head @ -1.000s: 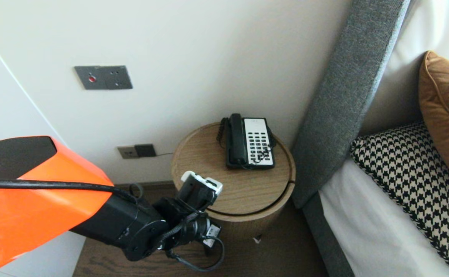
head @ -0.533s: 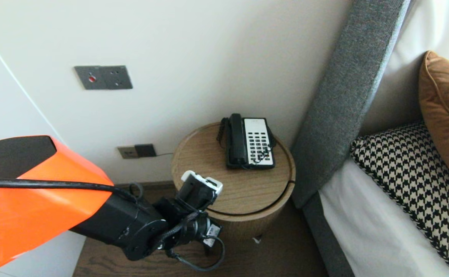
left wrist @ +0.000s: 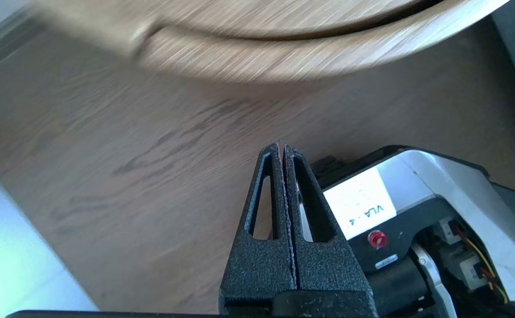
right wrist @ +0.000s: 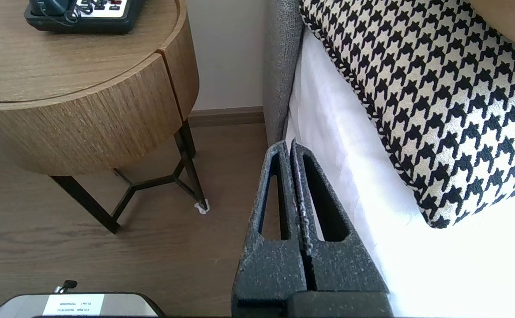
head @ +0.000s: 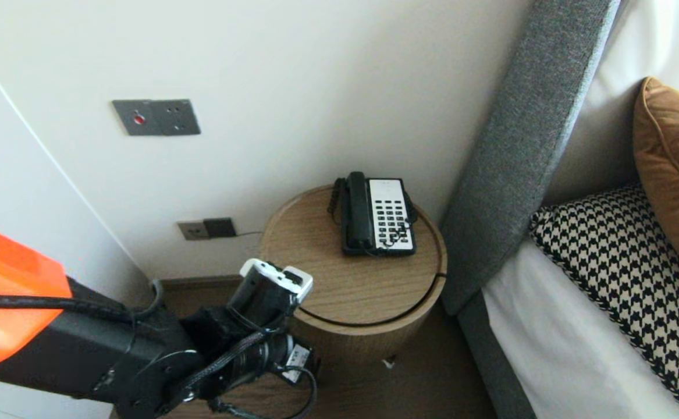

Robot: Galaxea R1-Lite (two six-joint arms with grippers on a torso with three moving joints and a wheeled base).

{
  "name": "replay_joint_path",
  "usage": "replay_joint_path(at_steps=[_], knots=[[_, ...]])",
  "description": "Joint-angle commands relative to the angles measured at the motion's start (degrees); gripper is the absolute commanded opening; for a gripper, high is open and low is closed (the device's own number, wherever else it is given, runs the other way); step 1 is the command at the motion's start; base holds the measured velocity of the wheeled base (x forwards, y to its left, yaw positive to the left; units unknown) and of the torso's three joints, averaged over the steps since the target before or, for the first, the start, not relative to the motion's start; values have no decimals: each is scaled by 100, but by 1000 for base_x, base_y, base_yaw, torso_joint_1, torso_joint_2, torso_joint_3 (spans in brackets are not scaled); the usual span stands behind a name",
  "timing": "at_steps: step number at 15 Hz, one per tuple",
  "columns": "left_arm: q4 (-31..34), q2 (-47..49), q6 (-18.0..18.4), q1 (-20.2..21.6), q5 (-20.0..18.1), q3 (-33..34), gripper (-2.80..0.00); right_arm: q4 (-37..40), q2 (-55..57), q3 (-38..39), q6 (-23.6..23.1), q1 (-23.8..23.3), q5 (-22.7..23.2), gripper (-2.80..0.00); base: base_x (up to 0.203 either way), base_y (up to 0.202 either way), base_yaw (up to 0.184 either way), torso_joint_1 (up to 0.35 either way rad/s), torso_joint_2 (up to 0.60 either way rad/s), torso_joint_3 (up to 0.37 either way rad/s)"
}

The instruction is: Close the nightstand drawer, then open the nightstand drawer

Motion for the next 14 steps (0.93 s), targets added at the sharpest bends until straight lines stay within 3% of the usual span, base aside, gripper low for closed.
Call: replay_joint_path(at_steps=[1,5,7,10,14], knots=[[-1,-693,-198,150,212,428,-280,2,-19,0,-2,0,-1,-280,0,0,0,0,0,0],[65,-1891,-513,852,606,1177,-280,2,-19,0,-2,0,-1,-280,0,0,0,0,0,0],[156,-2636,-463,1567,691,1660,-280,2,-19,0,-2,0,-1,-280,0,0,0,0,0,0],[474,-3901,-153,2756,537,2000,-280,2,-19,0,-2,0,-1,-280,0,0,0,0,0,0],[1471,-5764,16,3797,222,2318,-280,2,-19,0,-2,0,-1,-280,0,0,0,0,0,0]])
